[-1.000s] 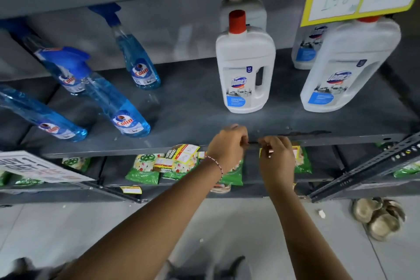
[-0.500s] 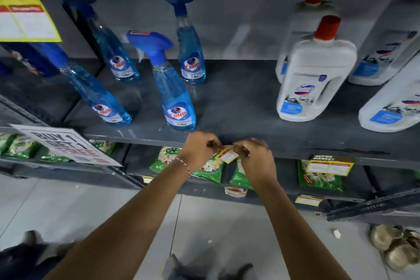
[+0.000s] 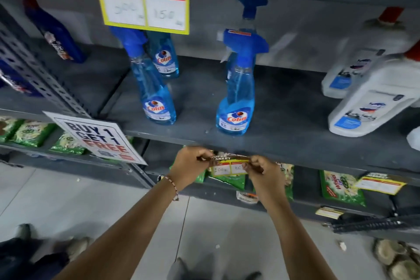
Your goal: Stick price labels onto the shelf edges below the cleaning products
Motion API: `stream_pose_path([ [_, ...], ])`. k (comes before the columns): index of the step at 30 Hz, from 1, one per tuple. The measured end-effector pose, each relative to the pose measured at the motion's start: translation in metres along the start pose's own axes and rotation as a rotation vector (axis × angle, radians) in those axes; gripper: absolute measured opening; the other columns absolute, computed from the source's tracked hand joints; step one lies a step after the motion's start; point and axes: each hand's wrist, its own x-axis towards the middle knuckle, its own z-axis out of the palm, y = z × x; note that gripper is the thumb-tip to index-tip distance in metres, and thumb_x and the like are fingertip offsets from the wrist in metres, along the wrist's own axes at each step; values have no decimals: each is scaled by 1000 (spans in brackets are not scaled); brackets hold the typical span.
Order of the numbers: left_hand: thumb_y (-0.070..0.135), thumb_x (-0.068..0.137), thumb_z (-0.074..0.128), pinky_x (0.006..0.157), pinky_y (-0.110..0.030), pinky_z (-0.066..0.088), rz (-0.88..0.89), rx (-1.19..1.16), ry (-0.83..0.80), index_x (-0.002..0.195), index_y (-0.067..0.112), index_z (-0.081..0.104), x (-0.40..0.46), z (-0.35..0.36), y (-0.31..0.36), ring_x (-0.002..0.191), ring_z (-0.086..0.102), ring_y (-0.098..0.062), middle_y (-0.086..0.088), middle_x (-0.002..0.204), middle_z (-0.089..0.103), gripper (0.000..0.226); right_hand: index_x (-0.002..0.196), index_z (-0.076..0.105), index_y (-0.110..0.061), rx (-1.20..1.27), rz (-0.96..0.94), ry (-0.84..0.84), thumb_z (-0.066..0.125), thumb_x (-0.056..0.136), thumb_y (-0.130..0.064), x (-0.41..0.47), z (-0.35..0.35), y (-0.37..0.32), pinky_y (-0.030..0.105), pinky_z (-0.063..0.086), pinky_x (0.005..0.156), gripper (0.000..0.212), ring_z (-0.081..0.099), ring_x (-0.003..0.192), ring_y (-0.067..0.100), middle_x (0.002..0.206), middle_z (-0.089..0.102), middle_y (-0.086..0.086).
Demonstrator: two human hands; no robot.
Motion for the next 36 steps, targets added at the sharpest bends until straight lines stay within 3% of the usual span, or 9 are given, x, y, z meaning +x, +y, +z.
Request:
stream_pose_path([
  [4, 18, 74, 81, 52, -1, 38, -39, 56, 35, 80, 14, 77, -1, -33, -24, 44, 52, 11, 12, 59, 62, 8, 96, 74, -24, -6, -174, -32, 75, 82, -16, -9, 43, -34, 5, 44, 76, 17, 63, 81, -11, 91, 74, -14],
  [9, 15, 79, 77, 57, -21, 56, -81, -47, 117, 78, 8, 75, 6, -54, -39, 53, 67, -15, -12, 69, 75, 7, 93, 74, -22, -127, -259, 32, 70, 85, -19, -5, 85, -53, 30, 54, 78, 10, 68, 82, 13, 89, 76, -4],
  [11, 17, 80, 75, 63, -27, 57, -69, -13, 150, 77, 7, 74, 10, -57, -42, 61, 70, -21, -12, 72, 76, 10, 92, 74, -20, -152, -269, 65, 70, 85, -17, -3, 93, -56, 27, 51, 75, 9, 67, 81, 16, 89, 76, -1],
  [15, 21, 82, 74, 50, -6, 41, -85, 19, 176, 77, 5, 72, 16, -57, -41, 57, 62, -12, -9, 72, 74, 17, 91, 73, -16, -181, -267, 133, 69, 85, -17, -1, 103, -59, 28, 51, 70, 7, 67, 78, 20, 87, 75, 3],
  [19, 22, 83, 72, 64, -28, 52, -76, 43, 199, 72, 6, 69, 18, -51, -41, 65, 67, -23, -10, 69, 73, 20, 91, 71, -13, -210, -270, 168, 68, 87, -17, 0, 106, -57, 29, 50, 67, 6, 67, 78, 23, 87, 73, 7],
  [25, 30, 80, 70, 63, -35, 56, -108, 108, 200, 62, 9, 59, 21, -54, -38, 64, 64, -27, -8, 61, 67, 29, 74, 65, -11, -261, -238, 226, 74, 82, -33, 2, 98, -53, 26, 37, 54, 25, 59, 64, 21, 72, 66, 5],
  [29, 42, 81, 67, 54, -29, 45, -103, 267, 205, 58, 17, 40, 21, -68, -43, 62, 60, -28, -1, 55, 53, 43, 68, 54, -14, -341, -219, 216, 75, 80, -36, 12, 89, -57, 32, 47, 47, 32, 54, 57, 18, 67, 60, 1],
  [33, 30, 86, 64, 53, -27, 47, -67, 213, 212, 75, 16, 51, 15, -67, -34, 65, 64, -23, -5, 70, 66, 22, 74, 55, -16, -341, -197, 240, 74, 83, -30, 3, 81, -61, 30, 48, 49, 25, 57, 60, 19, 72, 63, 1],
  [36, 16, 92, 57, 48, -9, 43, 29, 124, 237, 81, 20, 53, 9, -70, -18, 70, 66, -15, 4, 77, 67, 12, 82, 57, -14, -316, -278, 256, 66, 90, -26, -7, 70, -59, 38, 54, 55, 17, 62, 70, 23, 78, 66, 4],
])
